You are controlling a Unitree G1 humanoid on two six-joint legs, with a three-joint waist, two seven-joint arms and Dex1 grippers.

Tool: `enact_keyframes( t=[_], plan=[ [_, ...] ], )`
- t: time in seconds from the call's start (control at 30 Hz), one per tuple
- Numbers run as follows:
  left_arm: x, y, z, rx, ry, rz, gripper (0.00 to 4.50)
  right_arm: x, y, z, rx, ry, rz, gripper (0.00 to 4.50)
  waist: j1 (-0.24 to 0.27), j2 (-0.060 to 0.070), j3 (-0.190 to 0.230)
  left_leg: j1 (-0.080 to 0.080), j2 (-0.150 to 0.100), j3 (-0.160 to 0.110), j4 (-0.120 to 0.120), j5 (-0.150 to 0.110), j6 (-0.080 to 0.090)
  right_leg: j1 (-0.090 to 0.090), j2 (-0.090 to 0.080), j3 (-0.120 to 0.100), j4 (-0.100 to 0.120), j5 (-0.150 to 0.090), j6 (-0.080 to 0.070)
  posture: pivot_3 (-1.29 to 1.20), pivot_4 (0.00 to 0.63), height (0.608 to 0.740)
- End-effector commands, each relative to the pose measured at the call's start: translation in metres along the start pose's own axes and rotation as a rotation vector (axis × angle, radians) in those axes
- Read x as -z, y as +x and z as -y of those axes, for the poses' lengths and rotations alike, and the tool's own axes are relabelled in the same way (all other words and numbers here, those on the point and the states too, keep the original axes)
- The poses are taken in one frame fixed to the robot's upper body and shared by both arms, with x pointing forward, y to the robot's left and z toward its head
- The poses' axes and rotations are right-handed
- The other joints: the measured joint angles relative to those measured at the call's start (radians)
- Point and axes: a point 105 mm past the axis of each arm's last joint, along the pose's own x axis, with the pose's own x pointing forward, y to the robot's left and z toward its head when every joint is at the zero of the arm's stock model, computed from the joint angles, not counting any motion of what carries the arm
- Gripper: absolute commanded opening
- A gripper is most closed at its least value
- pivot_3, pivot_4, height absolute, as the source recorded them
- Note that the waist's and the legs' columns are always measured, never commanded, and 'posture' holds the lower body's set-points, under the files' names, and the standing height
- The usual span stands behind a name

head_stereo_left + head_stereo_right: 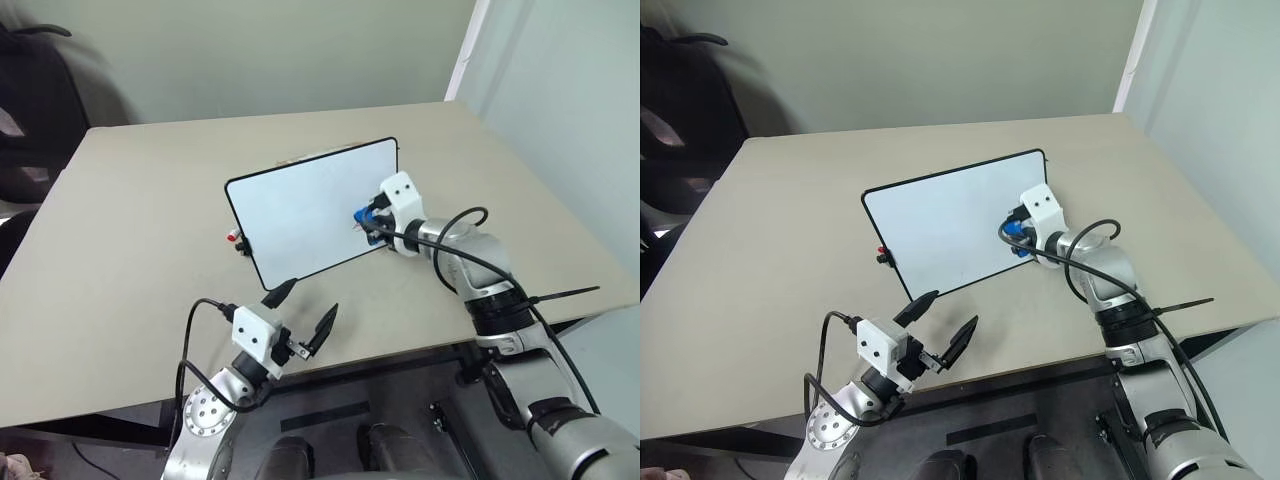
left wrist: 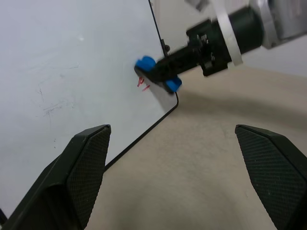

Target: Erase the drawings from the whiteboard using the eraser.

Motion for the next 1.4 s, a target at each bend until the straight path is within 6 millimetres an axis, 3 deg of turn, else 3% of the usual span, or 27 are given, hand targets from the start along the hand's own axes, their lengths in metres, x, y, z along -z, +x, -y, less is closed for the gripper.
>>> enact_keyframes(
  t=[0.03, 0.2, 0.4, 0.53, 0.7, 0.8, 1.0, 1.4],
  plan=[
    [-0.015, 0.000, 0.000, 0.004, 0.015, 0.054, 4.50, 0.013, 0.007, -0.005, -0.008, -0.005, -0.046, 0.68, 0.000, 0.000, 0.000, -0.001, 0.000, 0.000, 0.000, 0.000, 0.000, 0.000, 0.000, 0.000, 0.000, 0.000, 0.000, 0.00, 0.150, 0.736],
    [-0.015, 0.000, -0.001, -0.002, 0.019, 0.054, 4.50, 0.012, 0.008, 0.002, 0.012, -0.016, -0.048, 0.68, 0.000, 0.001, 0.001, -0.001, 0.000, 0.000, 0.000, -0.001, -0.002, -0.002, 0.000, 0.000, 0.000, 0.000, 0.000, 0.00, 0.150, 0.736],
    [-0.014, 0.004, -0.003, -0.006, 0.020, 0.056, 4.50, -0.023, -0.001, 0.005, 0.010, -0.056, 0.051, 0.68, 0.000, 0.000, 0.004, -0.003, 0.000, 0.000, 0.000, -0.001, -0.002, -0.003, 0.000, 0.000, 0.000, 0.000, 0.000, 0.00, 0.150, 0.736],
    [-0.012, 0.006, -0.003, -0.004, 0.019, 0.057, 4.50, -0.056, -0.010, -0.008, -0.033, -0.090, 0.145, 0.68, -0.001, 0.000, 0.004, -0.002, 0.000, 0.001, 0.000, -0.001, -0.002, -0.004, 0.000, 0.000, 0.000, 0.001, -0.002, 0.00, 0.150, 0.736],
    [-0.011, 0.008, -0.003, 0.001, 0.017, 0.056, 4.50, -0.068, -0.015, -0.018, -0.045, -0.130, 0.175, 0.68, 0.001, -0.001, 0.003, -0.001, 0.000, 0.000, 0.000, 0.000, 0.000, -0.004, 0.000, -0.001, 0.000, 0.002, -0.002, 0.00, 0.150, 0.736],
    [-0.010, 0.009, -0.003, 0.003, 0.016, 0.056, 4.50, -0.058, -0.011, -0.017, -0.040, -0.120, 0.138, 0.68, 0.002, -0.001, 0.003, 0.000, 0.001, 0.000, 0.000, 0.000, 0.000, -0.005, 0.000, -0.001, -0.001, 0.003, -0.002, 0.00, 0.150, 0.736],
    [-0.009, 0.011, -0.002, 0.005, 0.017, 0.057, 4.50, -0.016, 0.001, -0.001, 0.019, -0.082, 0.005, 0.68, 0.001, -0.003, -0.001, 0.002, 0.000, 0.000, 0.000, -0.001, -0.001, 0.000, 0.000, -0.001, -0.001, 0.003, -0.001, 0.00, 0.150, 0.736],
    [-0.012, 0.010, -0.004, 0.001, 0.024, 0.063, 4.50, -0.008, 0.008, -0.006, -0.008, -0.077, -0.030, 0.68, 0.001, -0.001, 0.003, -0.001, 0.000, 0.000, 0.000, -0.002, -0.001, -0.005, 0.000, -0.001, -0.001, 0.004, -0.001, 0.00, 0.150, 0.736]
  ],
)
